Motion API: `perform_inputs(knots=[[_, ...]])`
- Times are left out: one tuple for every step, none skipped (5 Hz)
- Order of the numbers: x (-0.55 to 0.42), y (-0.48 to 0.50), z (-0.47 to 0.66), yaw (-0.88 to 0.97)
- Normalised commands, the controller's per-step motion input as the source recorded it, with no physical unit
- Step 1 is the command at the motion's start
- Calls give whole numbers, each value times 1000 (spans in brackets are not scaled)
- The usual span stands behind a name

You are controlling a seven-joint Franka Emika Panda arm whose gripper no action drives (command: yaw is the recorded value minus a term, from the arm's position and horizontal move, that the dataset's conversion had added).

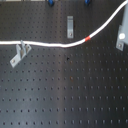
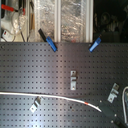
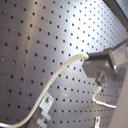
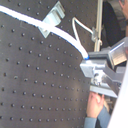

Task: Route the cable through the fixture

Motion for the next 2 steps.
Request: perform_inputs(knots=[[-136, -173, 394, 40], [-254, -526, 327, 0]])
